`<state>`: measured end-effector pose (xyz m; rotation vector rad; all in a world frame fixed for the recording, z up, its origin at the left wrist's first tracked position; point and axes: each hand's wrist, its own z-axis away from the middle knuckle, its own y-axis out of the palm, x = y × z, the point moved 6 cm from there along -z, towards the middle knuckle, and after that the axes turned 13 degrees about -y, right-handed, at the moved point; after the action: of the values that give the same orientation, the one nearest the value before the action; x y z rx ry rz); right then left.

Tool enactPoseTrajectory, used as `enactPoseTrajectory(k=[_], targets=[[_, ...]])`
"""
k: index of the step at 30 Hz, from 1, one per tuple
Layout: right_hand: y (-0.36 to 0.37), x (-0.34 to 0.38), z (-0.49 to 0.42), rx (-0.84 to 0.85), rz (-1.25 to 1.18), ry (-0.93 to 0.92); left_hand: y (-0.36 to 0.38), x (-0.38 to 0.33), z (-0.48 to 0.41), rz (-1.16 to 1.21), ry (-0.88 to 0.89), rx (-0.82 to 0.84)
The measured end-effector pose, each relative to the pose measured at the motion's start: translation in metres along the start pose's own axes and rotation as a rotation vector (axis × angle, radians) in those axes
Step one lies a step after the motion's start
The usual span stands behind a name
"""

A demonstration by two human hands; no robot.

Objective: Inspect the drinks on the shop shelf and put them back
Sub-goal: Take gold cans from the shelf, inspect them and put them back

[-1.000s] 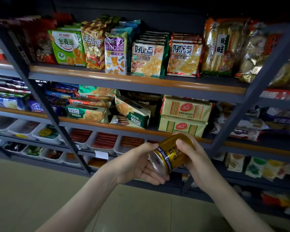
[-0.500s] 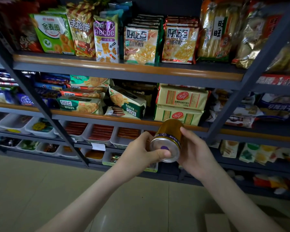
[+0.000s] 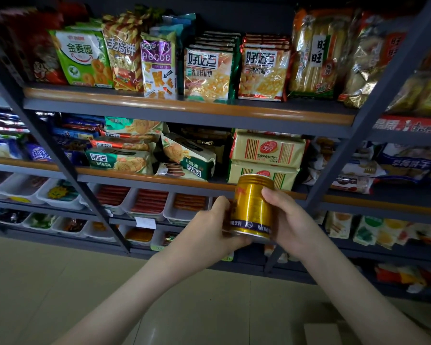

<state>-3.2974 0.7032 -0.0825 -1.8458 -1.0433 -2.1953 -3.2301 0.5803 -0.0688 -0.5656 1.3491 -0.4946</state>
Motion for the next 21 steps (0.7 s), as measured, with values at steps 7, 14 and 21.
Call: enactPoseTrajectory(k=[7, 14, 21], targets=[[-0.001, 0.045, -0.004, 0.200, 0.260, -0.293, -0.017, -0.016, -0.008, 0.197, 0.046, 0.137], [0.021, 0.074, 0.010, 0.430, 0.750, -0.526, -0.029, -0.051, -0.016, 0.191, 0.312, -0.134], [-0.002, 0.072, 0.013, 0.538, 0.614, -0.315, -0.022, -0.068, -0.001, 0.081, 0.785, -0.266]])
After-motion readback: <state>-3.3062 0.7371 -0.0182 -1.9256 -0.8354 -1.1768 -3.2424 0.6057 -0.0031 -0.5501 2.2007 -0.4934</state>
